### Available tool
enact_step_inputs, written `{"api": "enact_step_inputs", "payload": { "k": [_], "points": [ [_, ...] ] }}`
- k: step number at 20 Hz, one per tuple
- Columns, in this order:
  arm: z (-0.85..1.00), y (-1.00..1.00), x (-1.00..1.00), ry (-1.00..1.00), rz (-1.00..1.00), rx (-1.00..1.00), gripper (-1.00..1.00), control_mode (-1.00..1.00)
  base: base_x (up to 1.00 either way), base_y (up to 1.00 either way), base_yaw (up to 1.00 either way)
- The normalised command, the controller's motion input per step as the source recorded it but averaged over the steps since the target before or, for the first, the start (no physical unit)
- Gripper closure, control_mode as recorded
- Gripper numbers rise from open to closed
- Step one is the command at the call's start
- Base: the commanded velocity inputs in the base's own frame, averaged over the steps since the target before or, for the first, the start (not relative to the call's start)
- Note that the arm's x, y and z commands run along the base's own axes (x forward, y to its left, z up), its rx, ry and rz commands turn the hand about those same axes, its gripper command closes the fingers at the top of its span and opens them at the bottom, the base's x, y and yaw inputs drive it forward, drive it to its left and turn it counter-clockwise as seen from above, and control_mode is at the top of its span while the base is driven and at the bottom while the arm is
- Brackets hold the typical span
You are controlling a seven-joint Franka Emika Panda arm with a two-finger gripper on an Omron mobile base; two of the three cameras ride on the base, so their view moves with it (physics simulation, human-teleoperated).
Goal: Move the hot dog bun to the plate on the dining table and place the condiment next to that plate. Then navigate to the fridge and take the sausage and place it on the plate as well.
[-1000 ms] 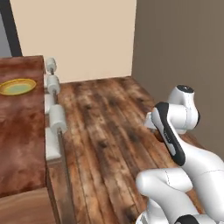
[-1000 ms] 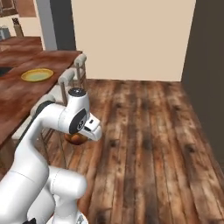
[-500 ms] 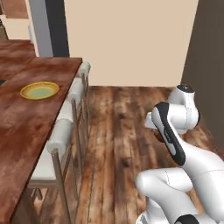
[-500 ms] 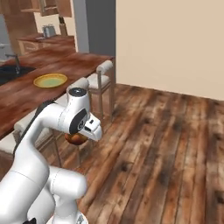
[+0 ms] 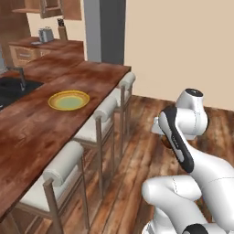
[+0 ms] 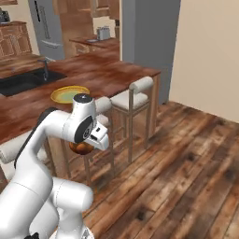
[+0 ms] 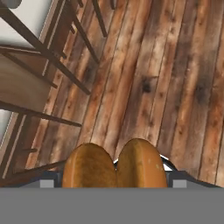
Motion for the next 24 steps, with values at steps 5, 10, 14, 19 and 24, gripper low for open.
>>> {"api": "enact_step_inputs", "payload": {
  "k": [5,10,14,19,24],
  "points": [
    [0.0,0.0,0.0,0.0,0.0,0.0,1.0,1.0,0.91,-0.71,0.56],
    [0.0,0.0,0.0,0.0,0.0,0.0,1.0,1.0,0.88,-0.7,0.56],
    [0.0,0.0,0.0,0.0,0.0,0.0,1.0,1.0,0.85,-0.67,0.57],
    [0.0,0.0,0.0,0.0,0.0,0.0,1.0,1.0,0.8,-0.57,0.61],
    [0.0,0.0,0.0,0.0,0.0,0.0,1.0,1.0,0.78,-0.44,0.64]
  ]
}}
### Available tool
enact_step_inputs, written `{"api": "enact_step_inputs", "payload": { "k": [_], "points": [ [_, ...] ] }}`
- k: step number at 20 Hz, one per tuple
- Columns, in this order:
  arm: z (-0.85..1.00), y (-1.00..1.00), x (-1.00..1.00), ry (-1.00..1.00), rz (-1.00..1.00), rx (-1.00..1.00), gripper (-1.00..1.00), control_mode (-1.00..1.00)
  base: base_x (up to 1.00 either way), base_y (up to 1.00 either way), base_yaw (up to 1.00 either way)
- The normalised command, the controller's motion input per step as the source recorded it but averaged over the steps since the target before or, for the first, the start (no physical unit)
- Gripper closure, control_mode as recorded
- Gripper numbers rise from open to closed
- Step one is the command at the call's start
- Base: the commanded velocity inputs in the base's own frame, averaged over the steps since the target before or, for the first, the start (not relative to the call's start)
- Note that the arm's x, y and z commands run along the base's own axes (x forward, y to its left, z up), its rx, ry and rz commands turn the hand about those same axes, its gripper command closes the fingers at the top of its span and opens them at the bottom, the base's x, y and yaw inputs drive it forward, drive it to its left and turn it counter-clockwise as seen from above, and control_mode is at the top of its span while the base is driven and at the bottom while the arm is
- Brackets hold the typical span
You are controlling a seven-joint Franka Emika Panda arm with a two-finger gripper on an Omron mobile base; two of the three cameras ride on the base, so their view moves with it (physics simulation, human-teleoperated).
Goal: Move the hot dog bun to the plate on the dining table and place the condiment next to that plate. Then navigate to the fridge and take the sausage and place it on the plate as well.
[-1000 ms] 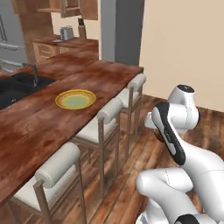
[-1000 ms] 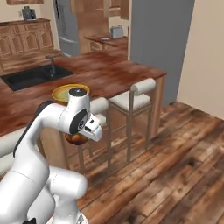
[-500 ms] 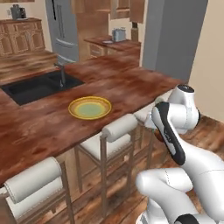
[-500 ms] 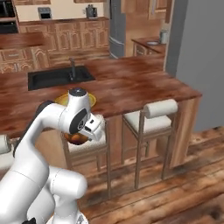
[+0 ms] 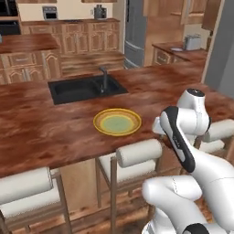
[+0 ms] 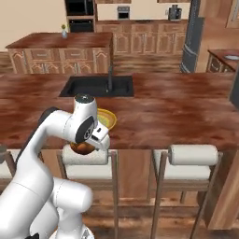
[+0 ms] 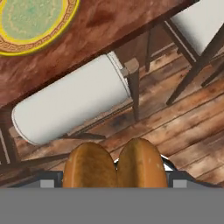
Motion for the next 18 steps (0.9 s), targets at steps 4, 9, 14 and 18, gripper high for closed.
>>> {"api": "enact_step_inputs", "payload": {
  "k": [4,9,14,18],
  "points": [
    [0.0,0.0,0.0,0.0,0.0,0.0,1.0,1.0,0.76,-0.38,0.67],
    [0.0,0.0,0.0,0.0,0.0,0.0,1.0,1.0,0.75,-0.4,0.67],
    [-0.24,-0.5,0.58,0.0,0.25,0.01,1.0,-1.0,0.31,-0.21,0.25],
    [-0.32,-0.67,1.0,0.0,0.22,0.0,1.0,-1.0,0.0,0.0,0.0]
  ]
}}
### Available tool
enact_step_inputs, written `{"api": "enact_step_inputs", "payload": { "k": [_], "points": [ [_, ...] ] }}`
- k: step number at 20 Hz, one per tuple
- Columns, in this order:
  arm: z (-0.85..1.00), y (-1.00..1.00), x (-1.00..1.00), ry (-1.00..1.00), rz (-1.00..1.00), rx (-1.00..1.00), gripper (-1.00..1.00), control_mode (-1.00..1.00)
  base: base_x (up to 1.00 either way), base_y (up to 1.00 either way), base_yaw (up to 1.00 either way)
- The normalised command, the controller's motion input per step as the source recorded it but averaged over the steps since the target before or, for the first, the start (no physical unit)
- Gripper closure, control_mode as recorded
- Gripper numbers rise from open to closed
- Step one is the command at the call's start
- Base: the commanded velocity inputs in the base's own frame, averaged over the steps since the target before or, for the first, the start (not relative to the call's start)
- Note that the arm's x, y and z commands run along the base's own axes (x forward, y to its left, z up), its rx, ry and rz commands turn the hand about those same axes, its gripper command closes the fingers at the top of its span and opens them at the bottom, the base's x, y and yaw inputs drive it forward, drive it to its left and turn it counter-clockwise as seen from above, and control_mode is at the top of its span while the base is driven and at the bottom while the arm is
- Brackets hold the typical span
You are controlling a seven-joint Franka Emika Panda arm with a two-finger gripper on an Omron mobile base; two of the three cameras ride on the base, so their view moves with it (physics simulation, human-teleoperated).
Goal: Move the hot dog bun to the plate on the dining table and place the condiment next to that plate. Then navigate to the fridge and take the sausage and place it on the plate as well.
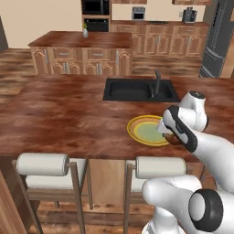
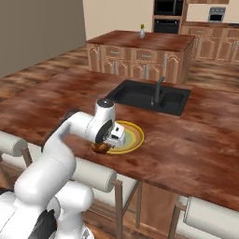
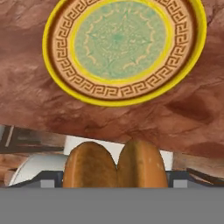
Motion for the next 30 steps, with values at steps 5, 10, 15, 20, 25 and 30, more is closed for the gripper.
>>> {"api": "enact_step_inputs", "payload": {
  "k": [5,10,15,20,25,30],
  "points": [
    [-0.22,-0.4,1.0,-0.07,0.13,0.0,1.0,-1.0,0.0,0.0,0.0],
    [-0.16,-0.07,1.0,-0.01,0.05,0.0,1.0,-1.0,0.0,0.0,0.0],
    [-0.44,-0.17,0.9,0.0,0.02,0.0,1.0,-1.0,0.0,0.0,0.0],
    [-0.58,-0.36,0.56,-0.03,0.0,0.02,1.0,-1.0,0.0,0.0,0.0],
    [-0.35,-0.22,0.54,-0.02,0.0,0.01,-1.0,-1.0,0.0,0.0,0.0],
    [0.11,-0.04,0.28,0.0,0.02,0.0,-1.0,-1.0,0.0,0.0,0.0]
  ]
}}
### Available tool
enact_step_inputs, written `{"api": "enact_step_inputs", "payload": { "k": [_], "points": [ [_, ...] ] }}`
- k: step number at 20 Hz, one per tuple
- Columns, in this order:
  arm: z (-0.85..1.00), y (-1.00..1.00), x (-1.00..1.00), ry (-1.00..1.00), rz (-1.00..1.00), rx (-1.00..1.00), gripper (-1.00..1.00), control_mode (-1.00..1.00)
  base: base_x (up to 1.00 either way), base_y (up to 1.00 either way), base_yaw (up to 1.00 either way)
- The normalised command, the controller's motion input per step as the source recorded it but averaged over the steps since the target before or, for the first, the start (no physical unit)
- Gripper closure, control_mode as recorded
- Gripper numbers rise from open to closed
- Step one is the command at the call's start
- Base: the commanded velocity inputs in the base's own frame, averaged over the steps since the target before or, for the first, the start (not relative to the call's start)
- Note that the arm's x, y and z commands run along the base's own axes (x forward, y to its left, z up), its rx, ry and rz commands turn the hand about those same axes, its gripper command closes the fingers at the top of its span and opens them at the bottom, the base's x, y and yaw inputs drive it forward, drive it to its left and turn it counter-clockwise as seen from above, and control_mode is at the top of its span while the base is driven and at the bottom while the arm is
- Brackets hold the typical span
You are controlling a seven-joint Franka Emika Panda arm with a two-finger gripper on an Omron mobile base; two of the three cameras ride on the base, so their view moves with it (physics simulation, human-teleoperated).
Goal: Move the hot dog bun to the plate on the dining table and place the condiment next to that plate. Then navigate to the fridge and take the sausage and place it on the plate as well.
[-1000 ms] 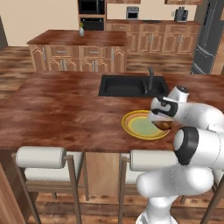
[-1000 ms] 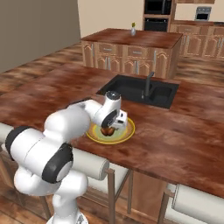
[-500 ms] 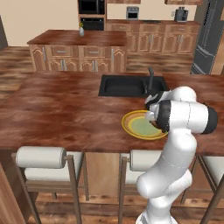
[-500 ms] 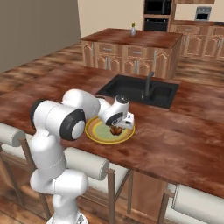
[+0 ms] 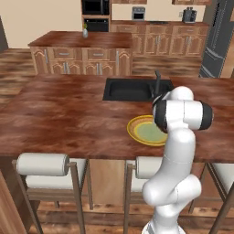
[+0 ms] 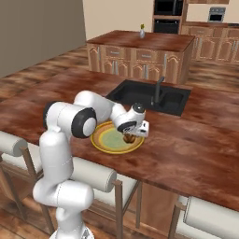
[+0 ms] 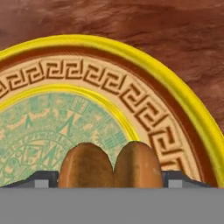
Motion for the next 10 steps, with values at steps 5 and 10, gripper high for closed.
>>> {"api": "enact_step_inputs", "payload": {
  "k": [5,10],
  "points": [
    [0.6,0.09,0.03,0.0,0.05,0.0,-1.0,-1.0,0.0,0.0,0.0],
    [0.83,0.4,-0.01,0.03,0.01,-0.04,-1.0,-1.0,0.0,0.0,0.0]
  ]
}}
